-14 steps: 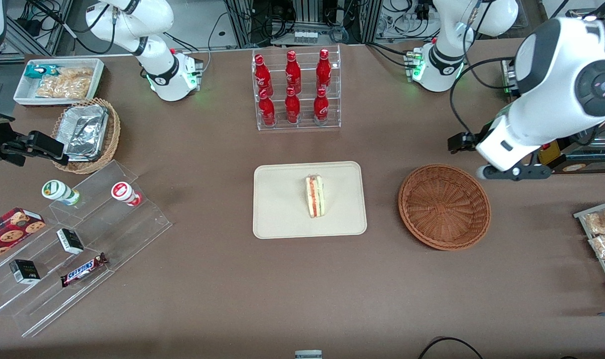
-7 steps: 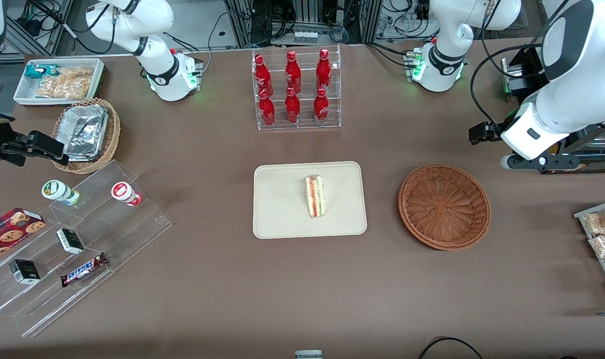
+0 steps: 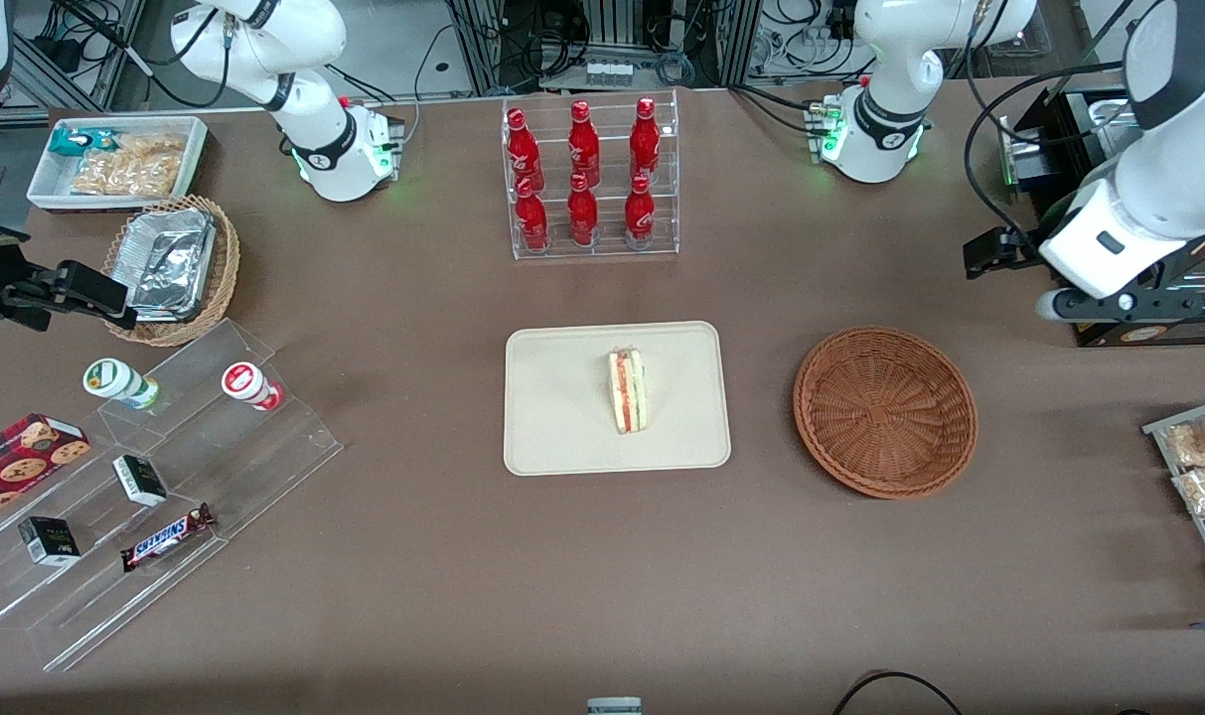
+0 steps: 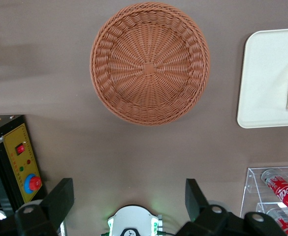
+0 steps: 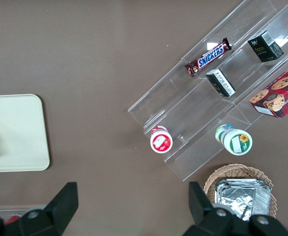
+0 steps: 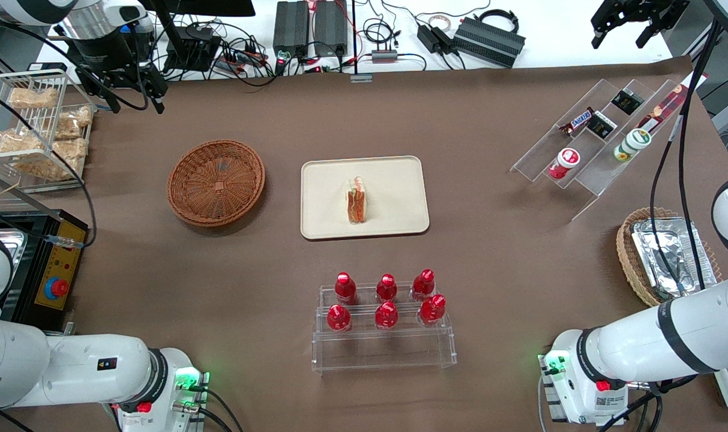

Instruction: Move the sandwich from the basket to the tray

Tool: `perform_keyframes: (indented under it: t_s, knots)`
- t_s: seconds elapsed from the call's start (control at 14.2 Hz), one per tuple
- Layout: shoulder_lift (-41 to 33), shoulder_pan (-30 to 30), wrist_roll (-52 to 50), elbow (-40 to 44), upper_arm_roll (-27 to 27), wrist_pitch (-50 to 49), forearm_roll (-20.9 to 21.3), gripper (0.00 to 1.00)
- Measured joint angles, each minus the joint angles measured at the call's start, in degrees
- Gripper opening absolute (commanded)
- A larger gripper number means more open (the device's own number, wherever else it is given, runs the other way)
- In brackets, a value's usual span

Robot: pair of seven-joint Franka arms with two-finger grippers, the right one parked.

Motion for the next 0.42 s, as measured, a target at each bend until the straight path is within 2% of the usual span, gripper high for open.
perform_keyframes:
  t_s: [0.42]
  knots:
    - [-2.41,2.24,0.35,-0.02,-0.11,2.40,0.01,1.00]
